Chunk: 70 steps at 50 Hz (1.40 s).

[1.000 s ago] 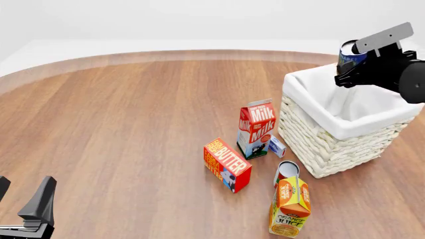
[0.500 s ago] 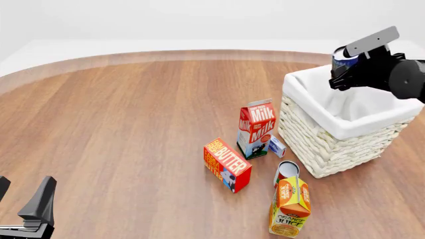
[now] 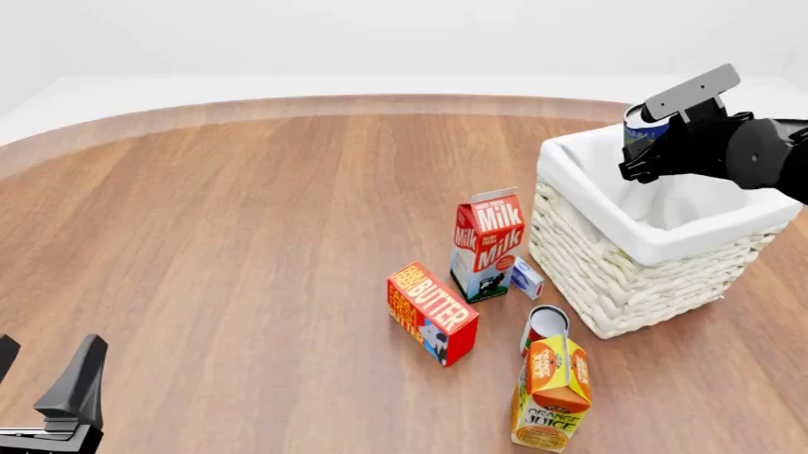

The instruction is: Pick up the alphabet soup, and put it in the basket.

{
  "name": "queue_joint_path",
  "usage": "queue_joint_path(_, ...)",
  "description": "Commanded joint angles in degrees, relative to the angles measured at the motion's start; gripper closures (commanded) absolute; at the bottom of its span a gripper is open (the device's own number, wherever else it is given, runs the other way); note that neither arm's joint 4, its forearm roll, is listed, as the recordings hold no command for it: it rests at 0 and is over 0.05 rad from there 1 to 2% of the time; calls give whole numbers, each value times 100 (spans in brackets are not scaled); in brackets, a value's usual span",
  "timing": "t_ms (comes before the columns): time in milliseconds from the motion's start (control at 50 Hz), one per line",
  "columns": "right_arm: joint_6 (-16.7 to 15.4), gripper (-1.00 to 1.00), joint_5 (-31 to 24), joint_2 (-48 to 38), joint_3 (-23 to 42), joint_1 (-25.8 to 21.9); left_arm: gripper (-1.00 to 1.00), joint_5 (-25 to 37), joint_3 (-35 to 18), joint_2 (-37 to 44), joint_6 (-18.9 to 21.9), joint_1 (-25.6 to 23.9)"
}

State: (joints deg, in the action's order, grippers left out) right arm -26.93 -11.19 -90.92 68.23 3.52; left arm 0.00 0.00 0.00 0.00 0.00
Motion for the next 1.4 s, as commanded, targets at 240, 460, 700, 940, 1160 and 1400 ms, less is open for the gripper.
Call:
queue_joint_path(240,-11,100,-7,-271,137,9,-100,0,0,0,0,0)
queue_joint_path(460,-44,100,-70,-359,169,24,-100,0,0,0,0,0)
queue_joint_path(700,-121,100,-95,-473,155,36,-100,0,0,0,0,0)
queue_joint_path(940,-216,100,-59,-541,48,93,-100,0,0,0,0,0)
queue_joint_path(1160,-304,100,-45,-572,-68,190,-100,0,0,0,0,0)
queue_joint_path(1400,-342,100,-46,-700,-20,243,-100,0,0,0,0,0)
